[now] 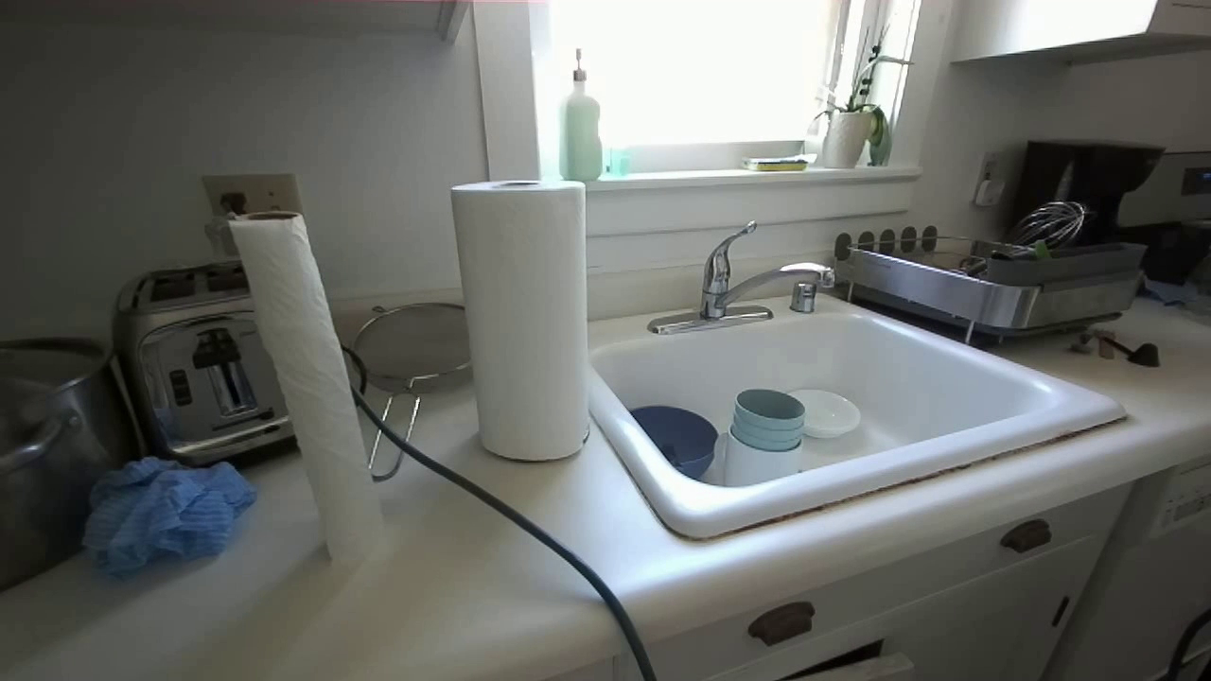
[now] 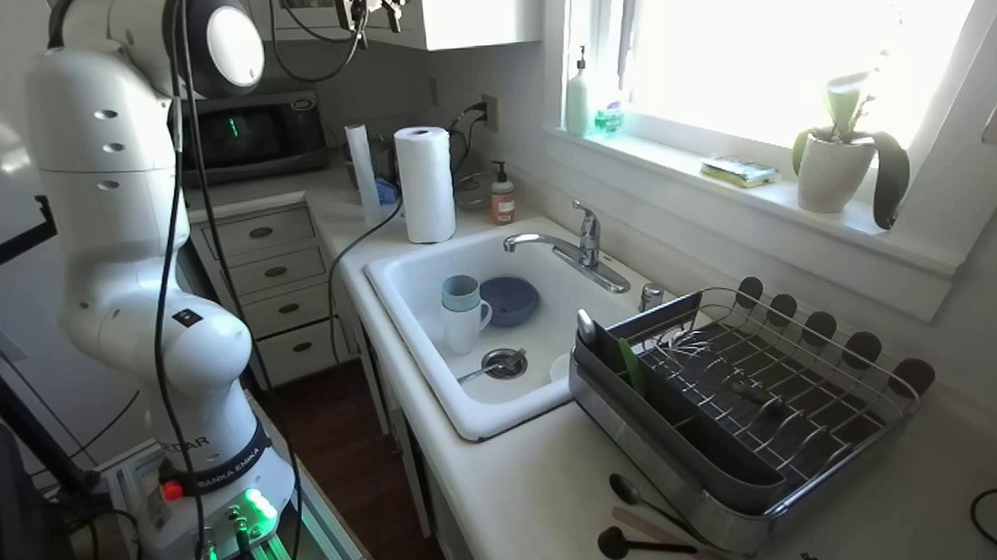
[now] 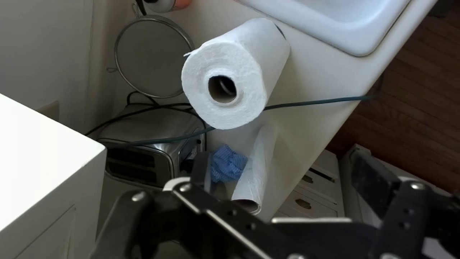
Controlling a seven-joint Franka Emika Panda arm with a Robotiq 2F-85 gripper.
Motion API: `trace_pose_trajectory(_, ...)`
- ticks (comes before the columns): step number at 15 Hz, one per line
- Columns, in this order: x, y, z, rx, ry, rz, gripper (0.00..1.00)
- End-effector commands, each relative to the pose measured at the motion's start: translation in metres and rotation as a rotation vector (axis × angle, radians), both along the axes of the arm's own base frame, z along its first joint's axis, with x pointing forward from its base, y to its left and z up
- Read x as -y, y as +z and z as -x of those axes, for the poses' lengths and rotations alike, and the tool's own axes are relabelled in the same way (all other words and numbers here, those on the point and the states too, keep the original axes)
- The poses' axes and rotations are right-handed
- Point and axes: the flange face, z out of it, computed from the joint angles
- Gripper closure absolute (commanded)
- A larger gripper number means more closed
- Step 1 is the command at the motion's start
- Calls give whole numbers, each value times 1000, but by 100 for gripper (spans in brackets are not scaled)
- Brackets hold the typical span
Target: Put the paper towel to the right on the paper towel stand to the left
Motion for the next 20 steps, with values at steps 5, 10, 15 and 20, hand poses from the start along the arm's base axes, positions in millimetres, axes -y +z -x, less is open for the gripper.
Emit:
trace_pose_trajectory(5,27,41,94,-61,-205,79,0)
trace_pose_trajectory(10,53,40,154,-90,-465,45,0)
trace_pose_trajectory(15,52,44,164,-101,-523,31,0)
trace_pose_trajectory(20,56,37,168,-107,-545,39,0)
